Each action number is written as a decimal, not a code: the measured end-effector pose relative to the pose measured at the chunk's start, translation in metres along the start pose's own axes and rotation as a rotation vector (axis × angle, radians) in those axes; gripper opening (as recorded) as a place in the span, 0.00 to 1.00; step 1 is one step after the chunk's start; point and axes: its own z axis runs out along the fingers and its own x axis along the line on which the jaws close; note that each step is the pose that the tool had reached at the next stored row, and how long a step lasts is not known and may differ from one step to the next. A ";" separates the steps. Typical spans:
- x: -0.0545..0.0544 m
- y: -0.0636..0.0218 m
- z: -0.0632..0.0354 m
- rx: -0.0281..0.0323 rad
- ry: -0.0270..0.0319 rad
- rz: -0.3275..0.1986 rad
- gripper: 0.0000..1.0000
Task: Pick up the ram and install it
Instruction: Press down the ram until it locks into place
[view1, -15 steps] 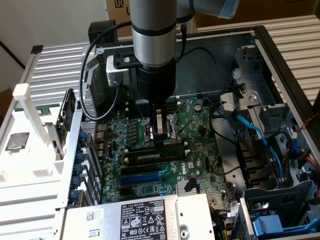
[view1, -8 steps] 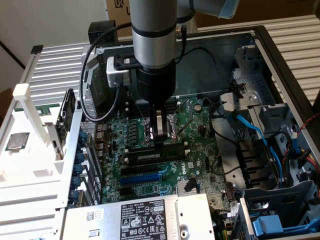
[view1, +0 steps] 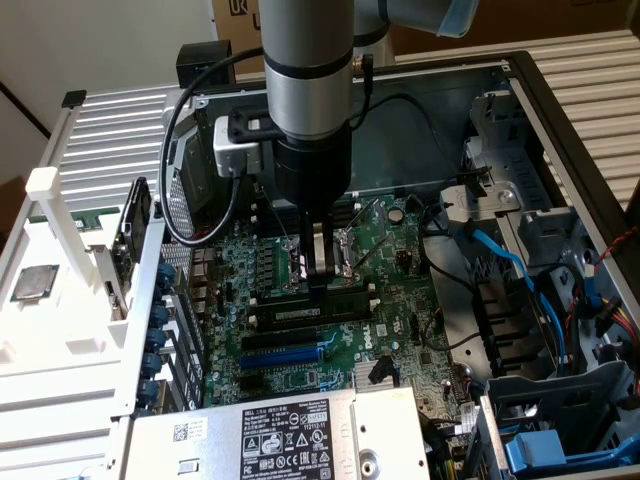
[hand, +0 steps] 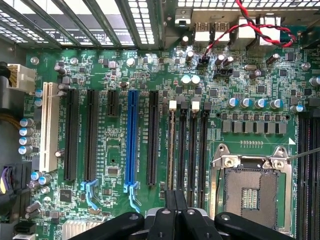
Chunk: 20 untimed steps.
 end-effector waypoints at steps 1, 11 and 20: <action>0.000 0.0000 0.0000 0.0000 0.0000 0.000 0.10; 0.001 -0.0001 0.0011 -0.0004 0.0001 0.005 0.10; 0.001 -0.0001 0.0037 -0.0005 0.0000 0.008 0.10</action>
